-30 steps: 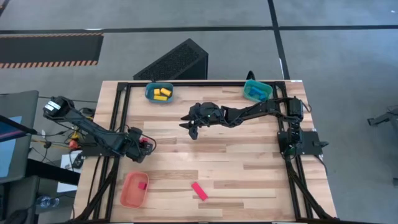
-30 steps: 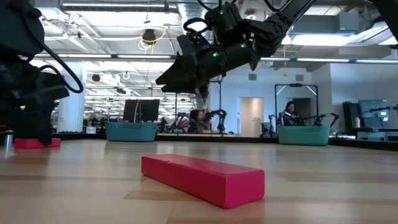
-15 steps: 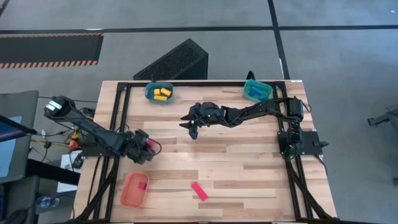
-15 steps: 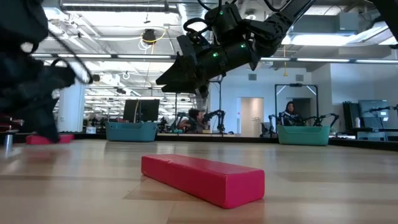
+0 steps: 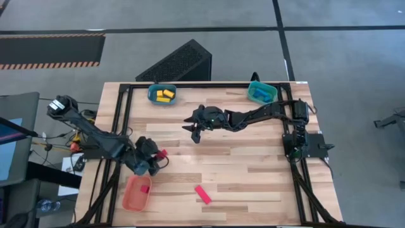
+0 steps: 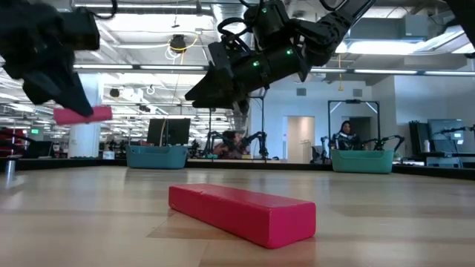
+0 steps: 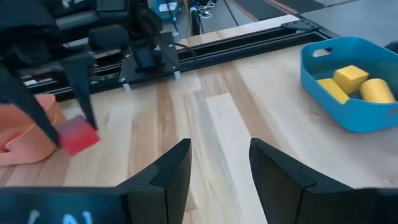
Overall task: Sort & place blocks by color
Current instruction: Put the left red block into the orange bin, then put the red block into the orange bin
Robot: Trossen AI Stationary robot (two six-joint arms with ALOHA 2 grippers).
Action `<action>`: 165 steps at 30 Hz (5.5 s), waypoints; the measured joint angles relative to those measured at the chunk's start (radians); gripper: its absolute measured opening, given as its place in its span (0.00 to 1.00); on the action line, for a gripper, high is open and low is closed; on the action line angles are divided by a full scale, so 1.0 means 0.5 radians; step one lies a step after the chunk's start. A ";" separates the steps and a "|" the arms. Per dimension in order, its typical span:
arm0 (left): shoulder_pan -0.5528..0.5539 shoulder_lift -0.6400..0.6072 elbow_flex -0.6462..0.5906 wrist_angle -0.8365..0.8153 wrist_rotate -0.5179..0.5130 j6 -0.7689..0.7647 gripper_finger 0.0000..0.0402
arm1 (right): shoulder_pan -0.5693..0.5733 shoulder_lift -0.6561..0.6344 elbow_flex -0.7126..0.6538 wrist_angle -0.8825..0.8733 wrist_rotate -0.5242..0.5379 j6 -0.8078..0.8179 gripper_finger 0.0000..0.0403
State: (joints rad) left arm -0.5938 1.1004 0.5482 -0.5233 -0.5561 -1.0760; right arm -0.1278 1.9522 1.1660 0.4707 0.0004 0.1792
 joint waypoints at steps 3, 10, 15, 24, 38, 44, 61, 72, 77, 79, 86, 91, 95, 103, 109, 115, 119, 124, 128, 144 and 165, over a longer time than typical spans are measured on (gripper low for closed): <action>-0.101 0.000 0.073 -0.004 0.052 0.043 0.25 | 0.021 0.000 0.000 0.000 0.000 -0.010 0.45; -0.388 -0.001 0.229 -0.066 0.126 0.126 0.25 | 0.033 0.000 0.000 0.000 0.001 -0.010 0.45; -0.549 -0.001 0.238 -0.083 0.205 0.023 0.25 | 0.033 0.000 0.000 0.000 0.001 -0.009 0.45; -0.737 -0.001 0.238 -0.079 0.312 -0.225 0.25 | 0.033 0.000 0.000 0.000 0.001 -0.009 0.45; -0.859 -0.001 0.239 0.001 0.501 -0.472 0.25 | 0.034 0.000 0.000 -0.053 -0.001 -0.005 0.45; -0.864 0.073 0.239 -0.057 0.710 -0.681 0.25 | 0.040 0.000 0.000 -0.063 -0.003 0.045 0.45; -0.878 0.475 0.239 -0.132 1.156 -0.930 0.58 | 0.065 0.000 0.023 -0.045 -0.176 0.119 0.45; -0.885 0.416 0.239 -0.187 1.298 -1.038 0.61 | 0.141 -0.001 0.063 -0.113 -0.363 0.116 0.45; -0.900 0.416 0.244 -0.208 1.358 -0.966 0.61 | 0.139 -0.001 0.063 -0.258 -0.717 0.117 0.45; -0.900 0.416 0.280 -0.251 1.370 -0.929 0.61 | 0.148 -0.001 0.063 -0.317 -0.733 0.117 0.45; -0.880 0.416 0.536 -0.586 1.267 -0.607 0.61 | 0.166 -0.007 0.063 -0.363 -0.733 0.174 0.45; -0.836 0.416 0.712 -0.813 0.863 -0.272 0.61 | 0.238 -0.008 0.063 -0.368 -0.623 0.177 0.45; -0.774 0.416 0.757 -0.764 0.372 0.005 0.61 | 0.327 -0.008 0.063 -0.449 -0.314 0.185 0.45; -0.578 0.416 0.757 -0.662 -0.238 0.328 0.61 | 0.542 -0.008 0.207 -1.207 -0.130 0.664 0.45; -0.492 0.416 0.597 -0.194 -0.547 0.927 0.61 | 0.796 -0.008 0.225 -1.292 -0.100 0.621 0.44; -0.319 0.417 0.308 0.761 -0.210 1.923 0.61 | 0.993 -0.008 0.225 -1.357 0.151 0.764 0.40; -0.113 0.418 0.121 1.384 0.294 2.390 0.61 | 1.096 -0.008 0.225 -1.392 0.341 0.971 0.37; 0.182 0.460 -0.017 1.915 1.084 2.614 0.61 | 1.235 -0.008 0.225 -1.583 0.622 1.235 0.32; 0.327 0.650 -0.014 2.130 1.436 2.751 0.61 | 1.358 -0.008 0.225 -1.754 0.833 1.555 0.30; 0.627 1.585 0.504 2.253 1.951 2.705 0.61 | 1.555 -0.008 0.225 -1.869 1.110 1.998 0.28; 0.599 1.989 0.823 1.875 1.863 2.762 0.24 | 1.407 -0.008 0.225 -2.087 1.100 1.669 0.28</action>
State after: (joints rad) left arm -0.2941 2.0950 0.9596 0.4142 0.3753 0.3050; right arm 0.5757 1.9480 1.2785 -0.5730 0.5503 1.0139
